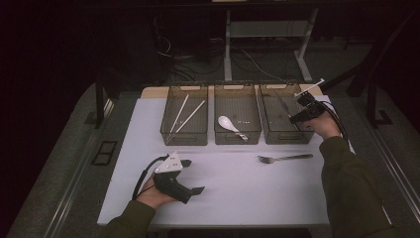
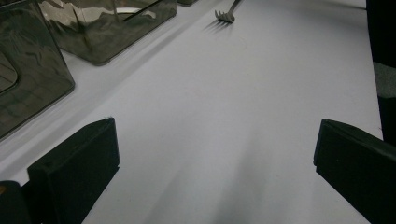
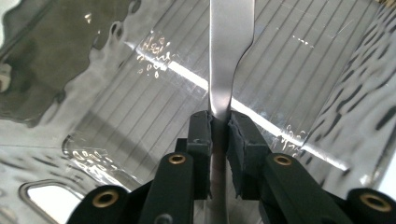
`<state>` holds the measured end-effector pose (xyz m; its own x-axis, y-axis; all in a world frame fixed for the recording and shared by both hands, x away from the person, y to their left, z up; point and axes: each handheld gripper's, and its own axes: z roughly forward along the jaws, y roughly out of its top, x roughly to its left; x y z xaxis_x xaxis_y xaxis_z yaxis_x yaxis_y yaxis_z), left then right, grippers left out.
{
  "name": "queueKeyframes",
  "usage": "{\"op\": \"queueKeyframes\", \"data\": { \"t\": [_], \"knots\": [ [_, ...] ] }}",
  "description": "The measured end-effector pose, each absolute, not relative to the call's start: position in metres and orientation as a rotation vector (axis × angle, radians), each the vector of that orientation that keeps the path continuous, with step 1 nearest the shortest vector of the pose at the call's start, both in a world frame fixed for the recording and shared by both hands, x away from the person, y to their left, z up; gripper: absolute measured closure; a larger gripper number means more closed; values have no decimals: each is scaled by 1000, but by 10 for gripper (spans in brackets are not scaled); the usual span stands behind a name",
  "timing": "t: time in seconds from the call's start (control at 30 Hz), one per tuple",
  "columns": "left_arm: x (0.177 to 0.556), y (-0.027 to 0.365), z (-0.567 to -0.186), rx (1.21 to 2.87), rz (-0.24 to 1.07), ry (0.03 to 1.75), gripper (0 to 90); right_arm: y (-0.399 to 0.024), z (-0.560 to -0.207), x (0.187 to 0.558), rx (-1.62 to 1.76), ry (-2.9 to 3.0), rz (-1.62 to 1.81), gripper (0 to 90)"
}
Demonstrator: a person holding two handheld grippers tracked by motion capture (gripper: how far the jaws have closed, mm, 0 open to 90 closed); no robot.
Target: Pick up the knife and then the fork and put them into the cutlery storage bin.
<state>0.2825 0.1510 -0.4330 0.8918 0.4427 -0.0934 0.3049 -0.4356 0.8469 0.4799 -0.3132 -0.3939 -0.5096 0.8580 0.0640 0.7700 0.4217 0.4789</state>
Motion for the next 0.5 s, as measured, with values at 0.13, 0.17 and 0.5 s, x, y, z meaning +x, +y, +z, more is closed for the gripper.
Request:
{"op": "queueKeyframes", "data": {
  "t": [0.13, 0.17, 0.5],
  "knots": [
    [282, 151, -433, 2058, 175, 537, 0, -313, -393, 479, 1437, 2457, 733, 715],
    [282, 151, -433, 2058, 175, 537, 0, -315, -392, 478, 1435, 2452, 757, 690],
    [282, 150, -433, 2071, 178, 533, 0, -324, -357, 438, 1292, 2449, 1054, 518]
  ]
}}
